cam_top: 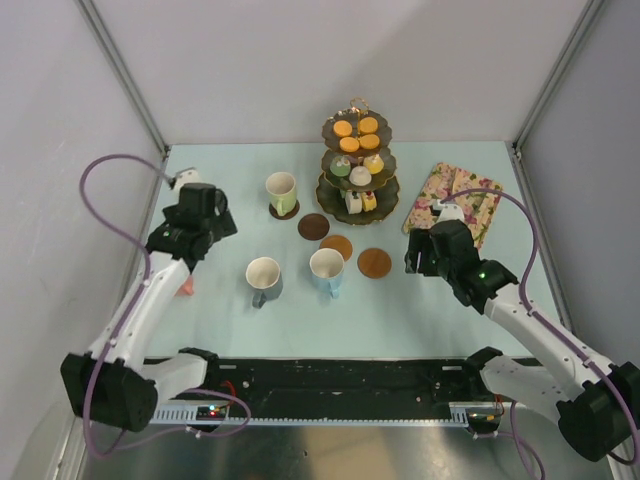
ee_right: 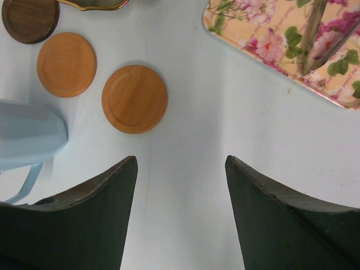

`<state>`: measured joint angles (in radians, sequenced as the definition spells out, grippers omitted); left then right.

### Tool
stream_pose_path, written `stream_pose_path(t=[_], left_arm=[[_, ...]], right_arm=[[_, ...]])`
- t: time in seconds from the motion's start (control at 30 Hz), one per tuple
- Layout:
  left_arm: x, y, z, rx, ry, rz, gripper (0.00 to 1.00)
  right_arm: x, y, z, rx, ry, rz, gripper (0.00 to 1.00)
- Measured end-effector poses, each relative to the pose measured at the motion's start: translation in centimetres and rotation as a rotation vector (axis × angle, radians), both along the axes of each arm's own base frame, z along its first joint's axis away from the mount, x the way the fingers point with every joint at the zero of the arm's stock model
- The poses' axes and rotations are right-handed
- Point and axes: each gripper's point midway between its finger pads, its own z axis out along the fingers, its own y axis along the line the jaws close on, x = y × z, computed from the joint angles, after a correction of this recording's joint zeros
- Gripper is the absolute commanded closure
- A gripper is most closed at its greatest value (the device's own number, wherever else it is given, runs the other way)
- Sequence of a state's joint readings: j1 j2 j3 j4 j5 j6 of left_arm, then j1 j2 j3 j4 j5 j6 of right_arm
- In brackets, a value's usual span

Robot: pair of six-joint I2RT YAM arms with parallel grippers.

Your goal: Serve the afternoon tea

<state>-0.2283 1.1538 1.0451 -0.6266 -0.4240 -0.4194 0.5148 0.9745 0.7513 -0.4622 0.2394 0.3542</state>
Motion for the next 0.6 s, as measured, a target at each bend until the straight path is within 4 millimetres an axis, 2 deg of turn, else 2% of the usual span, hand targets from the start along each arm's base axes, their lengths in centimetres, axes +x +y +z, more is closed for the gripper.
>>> stream_pose_path(t=[0.13, 0.3, 0.47, 0.6], left_arm=[[-3.4, 3.3, -0.8, -0.022, 0.032, 0.137, 0.14], [-7.3, 6.4, -4.3, -0.073, 0.124, 0.311, 0.14], [-10.1, 7.5, -7.6, -0.117, 0.209, 0.434, 0.18], [-11.1, 7.7, -9.2, -0.120, 0.246, 0.483, 0.22]], right_arm=[[-0.2, 0.5, 0.0, 0.018, 0.010, 0.024, 0.30], [-0.5, 1.1, 0.0, 0.038, 0.019, 0.052, 0.30], [-0.6, 1.3, 0.2, 0.056, 0.016, 0.067, 0.30], [-0.6, 1.2, 0.5, 0.062, 0.006, 0.064, 0.30]])
